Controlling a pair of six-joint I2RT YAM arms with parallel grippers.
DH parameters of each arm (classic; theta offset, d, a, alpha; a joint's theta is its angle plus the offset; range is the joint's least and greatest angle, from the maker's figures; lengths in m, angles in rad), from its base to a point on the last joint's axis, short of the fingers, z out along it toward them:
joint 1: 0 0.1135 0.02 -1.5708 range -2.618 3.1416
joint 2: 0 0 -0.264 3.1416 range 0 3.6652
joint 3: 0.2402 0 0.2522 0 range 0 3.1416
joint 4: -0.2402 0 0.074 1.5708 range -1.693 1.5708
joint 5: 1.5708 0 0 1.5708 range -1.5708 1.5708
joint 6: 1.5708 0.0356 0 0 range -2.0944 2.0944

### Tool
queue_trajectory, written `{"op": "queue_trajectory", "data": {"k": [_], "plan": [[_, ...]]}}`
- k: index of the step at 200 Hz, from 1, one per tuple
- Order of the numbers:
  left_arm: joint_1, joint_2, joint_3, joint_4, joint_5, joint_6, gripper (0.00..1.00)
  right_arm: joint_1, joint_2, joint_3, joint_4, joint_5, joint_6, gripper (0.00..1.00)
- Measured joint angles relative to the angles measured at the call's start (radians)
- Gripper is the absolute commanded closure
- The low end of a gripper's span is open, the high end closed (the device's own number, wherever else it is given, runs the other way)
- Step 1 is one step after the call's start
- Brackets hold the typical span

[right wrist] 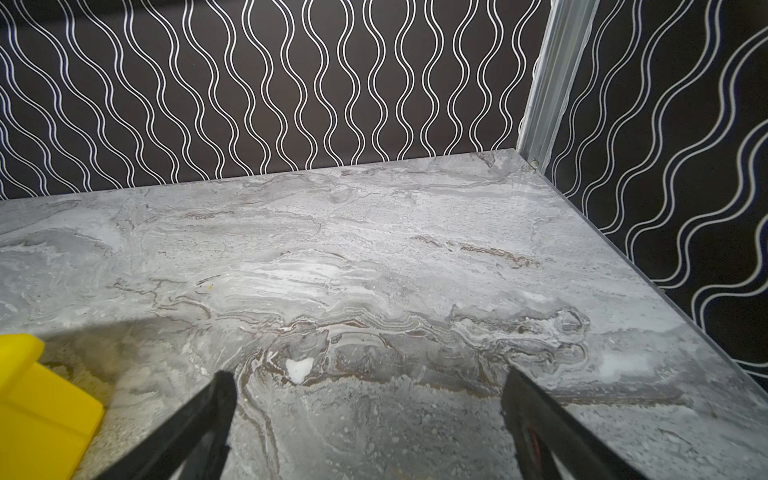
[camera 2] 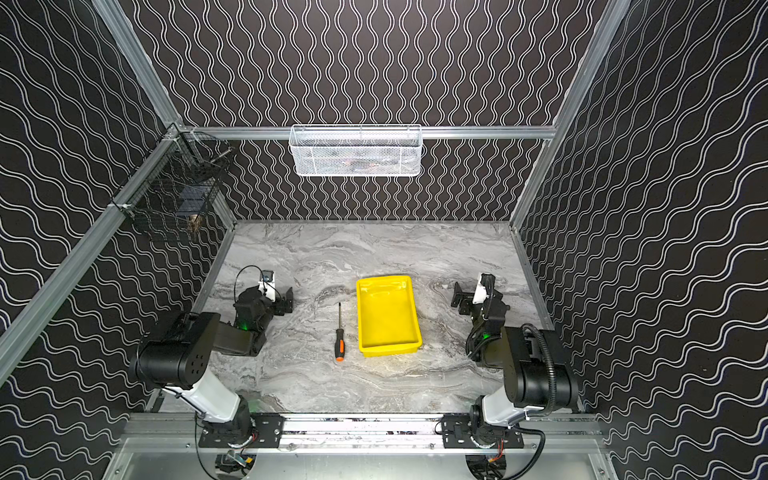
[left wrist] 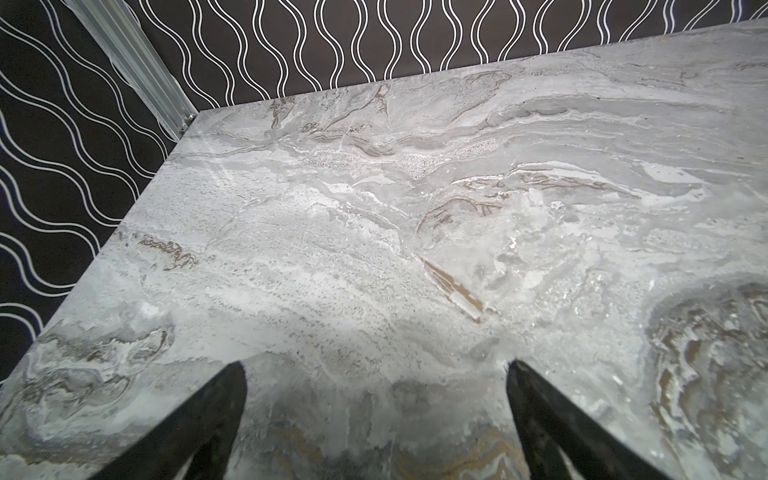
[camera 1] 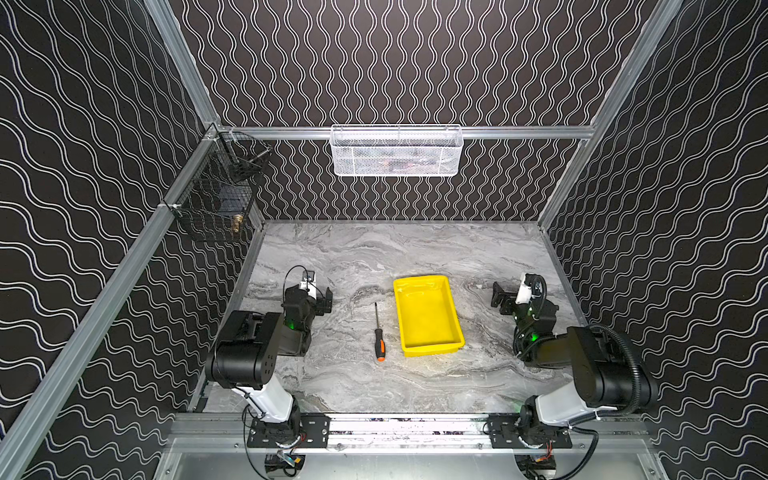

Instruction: Put the screwdriver in the bin

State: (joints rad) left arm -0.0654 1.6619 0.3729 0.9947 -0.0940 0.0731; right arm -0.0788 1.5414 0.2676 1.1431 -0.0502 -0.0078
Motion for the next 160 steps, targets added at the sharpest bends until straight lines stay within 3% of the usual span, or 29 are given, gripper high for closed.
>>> {"op": "queue_trajectory", "data": {"k": [59,89,129,160], "plan": [[0.000,-0.006,-0.001,-0.001,-0.011,0.000,0.01,0.000,0.000,0.000,0.000,0.000,0.000,0.00],[-0.002,-0.085,0.012,-0.061,-0.051,-0.016,0.01,0.000,-0.024,0.000,-0.016,0.000,0.004,0.01],[-0.051,-0.262,0.177,-0.342,-0.204,-0.060,0.01,-0.002,-0.192,0.133,-0.276,0.021,0.058,0.00],[-0.066,-0.373,0.403,-0.656,-0.304,-0.163,0.01,-0.003,-0.326,0.230,-0.522,0.012,0.126,0.00]]}}
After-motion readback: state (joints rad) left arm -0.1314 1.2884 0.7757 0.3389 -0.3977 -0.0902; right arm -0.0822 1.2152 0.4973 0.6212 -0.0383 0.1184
